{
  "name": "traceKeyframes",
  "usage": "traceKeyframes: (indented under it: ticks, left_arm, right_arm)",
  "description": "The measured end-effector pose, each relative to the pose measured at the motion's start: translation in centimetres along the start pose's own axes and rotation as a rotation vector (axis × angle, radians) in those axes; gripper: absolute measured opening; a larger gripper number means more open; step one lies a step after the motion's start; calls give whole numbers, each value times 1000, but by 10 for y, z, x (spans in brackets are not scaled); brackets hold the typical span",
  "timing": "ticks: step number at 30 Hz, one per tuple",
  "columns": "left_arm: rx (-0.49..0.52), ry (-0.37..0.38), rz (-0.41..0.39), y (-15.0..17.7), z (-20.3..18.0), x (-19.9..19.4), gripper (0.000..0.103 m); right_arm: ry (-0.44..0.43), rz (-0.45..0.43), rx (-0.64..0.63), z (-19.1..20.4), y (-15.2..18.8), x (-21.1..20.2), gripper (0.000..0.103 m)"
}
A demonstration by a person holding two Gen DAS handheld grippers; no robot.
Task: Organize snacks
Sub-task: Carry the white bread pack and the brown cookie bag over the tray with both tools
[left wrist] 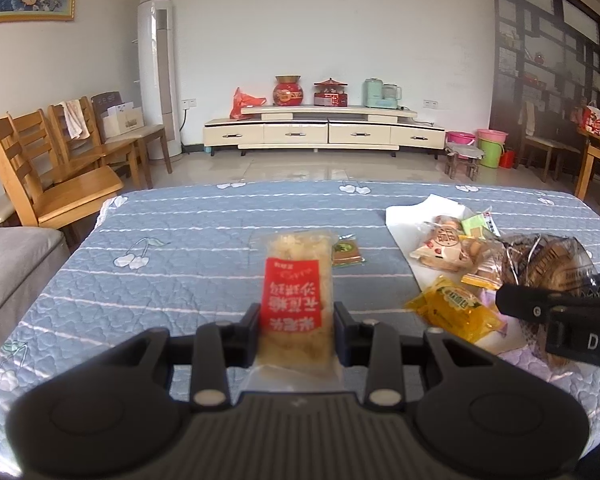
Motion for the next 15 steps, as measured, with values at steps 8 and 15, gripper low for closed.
traceKeyframes:
  ticks: [8,15]
  left_arm:
    - [11,29,-4,-2,-12,-2,34]
    - [30,56,-11,-6,-24,-5,35]
  right_arm:
    - [16,-13,11,-1,0,-6,71]
    - [37,-30,18,-2,0,-9,71]
Point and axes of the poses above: each gripper's, at about its wrist camera, not at the fingertips, and x roughly the way its jaws point, z to its left, y to its underside, the point moved 4 cm from there along x, roughly the way its jaws point, and after that the axes turned 10 degrees about -y, right-handed, at the moved point
